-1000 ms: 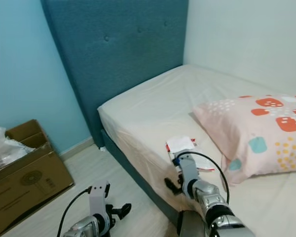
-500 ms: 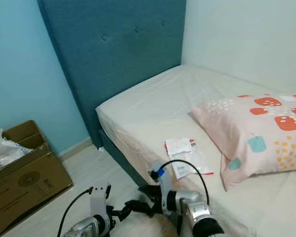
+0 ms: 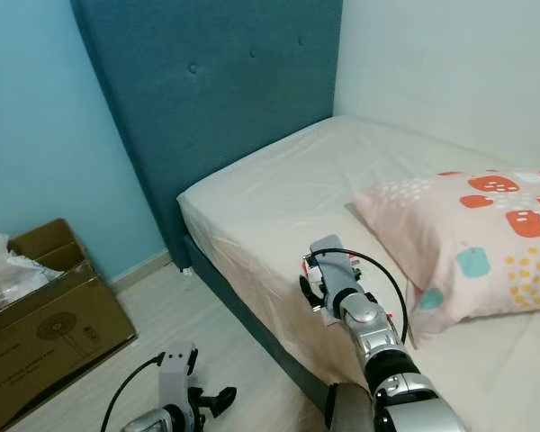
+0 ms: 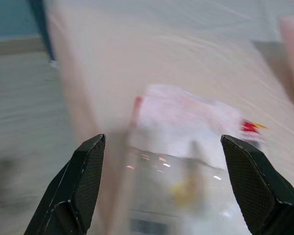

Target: Clean up the room

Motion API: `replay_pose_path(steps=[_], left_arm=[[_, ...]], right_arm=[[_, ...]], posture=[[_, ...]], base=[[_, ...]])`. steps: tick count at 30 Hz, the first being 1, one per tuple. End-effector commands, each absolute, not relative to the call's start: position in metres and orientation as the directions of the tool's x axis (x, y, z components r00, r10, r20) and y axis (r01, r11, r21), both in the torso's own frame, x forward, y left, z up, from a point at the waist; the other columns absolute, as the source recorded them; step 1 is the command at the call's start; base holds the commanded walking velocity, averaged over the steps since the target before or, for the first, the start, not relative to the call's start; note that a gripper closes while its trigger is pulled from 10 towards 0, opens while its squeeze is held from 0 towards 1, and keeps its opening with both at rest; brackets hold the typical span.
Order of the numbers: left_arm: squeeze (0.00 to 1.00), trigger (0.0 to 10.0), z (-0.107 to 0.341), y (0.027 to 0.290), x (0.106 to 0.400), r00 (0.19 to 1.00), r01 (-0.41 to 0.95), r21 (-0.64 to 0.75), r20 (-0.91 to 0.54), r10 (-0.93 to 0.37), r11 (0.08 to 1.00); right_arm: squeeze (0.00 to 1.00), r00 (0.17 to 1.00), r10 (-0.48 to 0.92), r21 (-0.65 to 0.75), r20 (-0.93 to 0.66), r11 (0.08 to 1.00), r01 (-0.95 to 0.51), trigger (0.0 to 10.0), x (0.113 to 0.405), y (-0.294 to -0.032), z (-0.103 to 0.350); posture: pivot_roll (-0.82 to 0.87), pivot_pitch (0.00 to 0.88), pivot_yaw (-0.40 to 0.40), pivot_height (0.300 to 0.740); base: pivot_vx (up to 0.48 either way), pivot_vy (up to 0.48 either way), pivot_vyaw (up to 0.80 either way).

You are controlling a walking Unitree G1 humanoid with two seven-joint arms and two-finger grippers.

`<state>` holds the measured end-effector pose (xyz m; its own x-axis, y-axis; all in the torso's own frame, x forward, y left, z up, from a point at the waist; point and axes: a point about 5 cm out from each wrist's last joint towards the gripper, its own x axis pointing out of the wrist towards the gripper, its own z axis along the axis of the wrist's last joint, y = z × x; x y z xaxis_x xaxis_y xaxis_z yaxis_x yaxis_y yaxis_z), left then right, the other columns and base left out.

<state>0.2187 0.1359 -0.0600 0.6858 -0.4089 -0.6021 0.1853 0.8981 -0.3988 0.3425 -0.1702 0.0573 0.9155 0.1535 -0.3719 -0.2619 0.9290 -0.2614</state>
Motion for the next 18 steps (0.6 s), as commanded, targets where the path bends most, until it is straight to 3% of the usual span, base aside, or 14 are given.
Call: replay_pose_path(steps=[1, 9, 12, 18], left_arm=[[0.00, 10.0, -0.062, 0.144, 0.214, 0.689, 0.180, -0.389, -0.605, -0.398, 0.903], [0.00, 10.0, -0.050, 0.177, 0.218, 0.765, 0.207, -0.378, -0.512, -0.390, 0.902], [0.00, 10.0, -0.047, 0.182, 0.220, 0.779, 0.216, -0.376, -0.490, -0.391, 0.901], [0.00, 10.0, -0.013, 0.189, 0.234, 0.848, 0.328, -0.361, -0.296, -0.440, 0.873]], right_arm=[[0.00, 0.913, 0.127, -0.271, -0.387, 0.931, -0.244, 10.0, 0.343, -0.173, 0.056], [0.00, 0.953, 0.001, -0.203, -0.302, 0.977, -0.065, 10.0, 0.346, -0.195, 0.063], [0.00, 0.959, -0.010, -0.176, -0.282, 0.983, -0.042, 10.0, 0.348, -0.197, 0.066], [0.00, 0.984, -0.017, -0.136, -0.177, 0.991, -0.007, 10.0, 0.359, -0.200, 0.088]], posture=[[0.10, 0.064, 0.014, 0.523], [0.24, 0.177, 0.056, 0.523], [0.25, 0.182, 0.059, 0.523], [0.32, 0.282, 0.096, 0.523]], base=[[0.000, 0.000, 0.00], [0.000, 0.000, 0.00], [0.000, 0.000, 0.00], [0.000, 0.000, 0.00]])
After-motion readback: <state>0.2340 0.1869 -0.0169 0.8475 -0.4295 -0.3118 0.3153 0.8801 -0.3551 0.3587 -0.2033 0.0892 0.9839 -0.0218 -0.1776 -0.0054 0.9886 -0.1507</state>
